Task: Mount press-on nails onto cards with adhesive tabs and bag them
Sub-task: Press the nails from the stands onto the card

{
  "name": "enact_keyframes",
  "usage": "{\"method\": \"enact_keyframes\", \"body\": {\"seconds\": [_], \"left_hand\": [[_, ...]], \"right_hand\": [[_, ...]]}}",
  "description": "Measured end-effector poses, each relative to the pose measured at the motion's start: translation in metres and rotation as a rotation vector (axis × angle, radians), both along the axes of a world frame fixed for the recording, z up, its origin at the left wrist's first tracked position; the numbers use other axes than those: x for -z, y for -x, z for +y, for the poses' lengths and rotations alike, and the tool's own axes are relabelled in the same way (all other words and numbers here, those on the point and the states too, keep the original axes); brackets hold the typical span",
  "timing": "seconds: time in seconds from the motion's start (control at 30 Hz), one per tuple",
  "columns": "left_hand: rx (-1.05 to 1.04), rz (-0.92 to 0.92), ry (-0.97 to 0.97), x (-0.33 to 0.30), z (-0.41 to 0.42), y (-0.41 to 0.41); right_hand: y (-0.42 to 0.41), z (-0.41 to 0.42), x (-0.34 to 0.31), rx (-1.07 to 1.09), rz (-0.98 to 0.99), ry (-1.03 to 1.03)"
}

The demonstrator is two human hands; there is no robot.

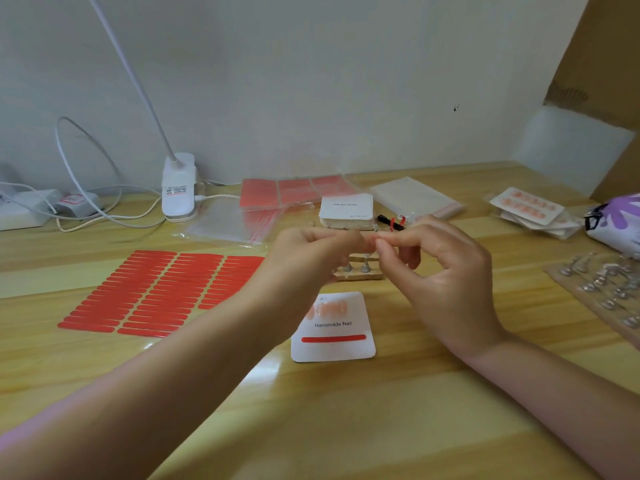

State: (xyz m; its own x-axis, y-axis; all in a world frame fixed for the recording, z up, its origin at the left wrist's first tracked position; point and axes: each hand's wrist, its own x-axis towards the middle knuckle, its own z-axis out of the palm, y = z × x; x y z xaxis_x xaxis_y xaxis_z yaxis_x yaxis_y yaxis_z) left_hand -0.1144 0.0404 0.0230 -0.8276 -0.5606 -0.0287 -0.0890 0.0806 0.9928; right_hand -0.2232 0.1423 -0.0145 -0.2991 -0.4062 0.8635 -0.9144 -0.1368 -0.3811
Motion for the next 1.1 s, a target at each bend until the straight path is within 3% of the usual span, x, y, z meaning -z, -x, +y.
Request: {"method": "enact_keyframes", "body": {"seconds": [0.37,0.57,0.67,0.93,1.1], "left_hand": [[-0.007,-0.040,0.014,0.003,-0.008,-0.003],[0.045,-0.118,-0.226,0.000,-0.011,-0.004],[0.032,-0.128,-0.172,0.003,-0.016,-0.009],[0.029,-0.129,-0.026,0.004,-0.019,-0.011],[0.084,-0.117,-0.165,0.003,-0.019,-0.011]], "right_hand": [[-0.005,-0.002,0.004,-0.040,-0.045,-0.034],[-0.006,-0.003,0.005,-0.051,-0.110,-0.008],[-0.004,-0.003,0.005,-0.041,-0.120,-0.022],[-0.004,-0.003,0.008,0.031,0.121,-0.095],[-0.004,-0.001,0.007,-0.005,0.174,-0.103]]}}
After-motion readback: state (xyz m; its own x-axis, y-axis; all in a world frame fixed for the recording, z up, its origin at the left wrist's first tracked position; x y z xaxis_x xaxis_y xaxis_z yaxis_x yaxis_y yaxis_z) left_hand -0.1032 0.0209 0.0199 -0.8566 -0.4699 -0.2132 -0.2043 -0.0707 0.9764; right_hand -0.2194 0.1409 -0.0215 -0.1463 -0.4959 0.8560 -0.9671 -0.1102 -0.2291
